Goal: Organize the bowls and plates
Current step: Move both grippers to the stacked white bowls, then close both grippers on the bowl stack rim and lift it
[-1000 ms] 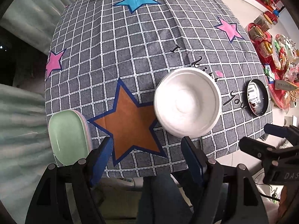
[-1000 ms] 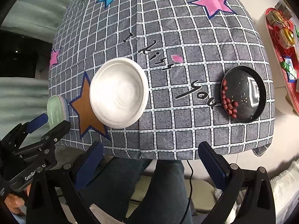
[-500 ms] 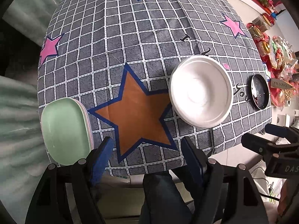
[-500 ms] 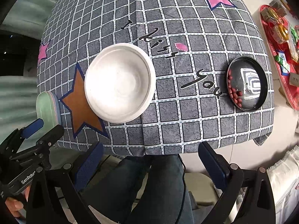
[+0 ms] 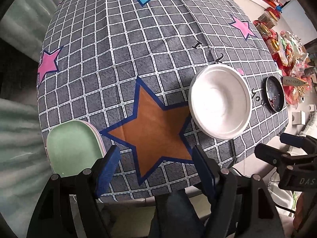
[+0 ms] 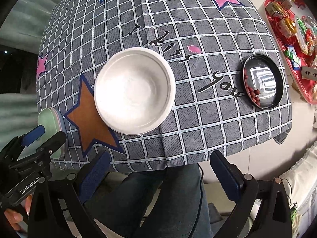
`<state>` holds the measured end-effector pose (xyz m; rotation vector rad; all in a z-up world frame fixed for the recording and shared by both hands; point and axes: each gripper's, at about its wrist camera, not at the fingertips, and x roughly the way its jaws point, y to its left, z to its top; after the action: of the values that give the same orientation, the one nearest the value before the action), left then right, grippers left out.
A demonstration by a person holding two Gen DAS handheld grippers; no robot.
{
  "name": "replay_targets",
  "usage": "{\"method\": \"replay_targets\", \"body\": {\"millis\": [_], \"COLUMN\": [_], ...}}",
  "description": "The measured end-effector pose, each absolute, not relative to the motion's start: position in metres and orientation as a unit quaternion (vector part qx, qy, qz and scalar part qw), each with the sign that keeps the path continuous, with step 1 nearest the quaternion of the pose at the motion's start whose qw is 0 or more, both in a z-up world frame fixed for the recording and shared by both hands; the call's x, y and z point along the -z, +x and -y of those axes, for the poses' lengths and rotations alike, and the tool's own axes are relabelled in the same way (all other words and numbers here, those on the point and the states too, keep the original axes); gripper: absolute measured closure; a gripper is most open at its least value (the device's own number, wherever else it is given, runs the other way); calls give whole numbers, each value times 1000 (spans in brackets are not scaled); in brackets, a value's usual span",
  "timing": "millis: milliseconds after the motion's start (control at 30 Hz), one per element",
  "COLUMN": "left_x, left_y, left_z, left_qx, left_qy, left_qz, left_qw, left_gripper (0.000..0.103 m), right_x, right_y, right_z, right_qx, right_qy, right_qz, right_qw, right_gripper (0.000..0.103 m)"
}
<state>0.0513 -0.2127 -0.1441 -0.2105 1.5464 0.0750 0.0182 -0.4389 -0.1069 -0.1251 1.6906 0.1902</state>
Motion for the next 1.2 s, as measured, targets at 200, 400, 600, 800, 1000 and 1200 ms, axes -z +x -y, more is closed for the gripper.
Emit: {"method": "replay_targets", "body": {"millis": [200, 400, 600, 800, 1000, 1200], "left_x": [152, 150, 163, 172, 188, 199], "left_y": [53, 52, 57, 77, 94, 109], "left_z": [207, 207, 220, 232, 240, 249], "left_qx": [-31, -33, -36, -58, -90, -99], "left_qy": [-109, -124, -146, -158, -158, -144], "left_qz": [-693, -687, -700, -706, -716, -720], "left_qw": [712, 715, 698, 688, 674, 672], "left_gripper": [25, 25, 25, 25, 25, 25], "right_x": [115, 111, 123, 142, 160, 176], "right_y": [20, 24, 32, 53, 81, 102], "right_z": [440, 440, 444, 453, 454, 454], "right_qx": [-71, -66, -71, -80, -95, -102], "right_qy": [-54, -62, -86, -100, -115, -121], "right_qz": [-747, -745, -757, -774, -783, -785], "right_qw": [659, 661, 644, 620, 603, 599], "right_gripper": [1, 1, 1, 1, 1, 1]}}
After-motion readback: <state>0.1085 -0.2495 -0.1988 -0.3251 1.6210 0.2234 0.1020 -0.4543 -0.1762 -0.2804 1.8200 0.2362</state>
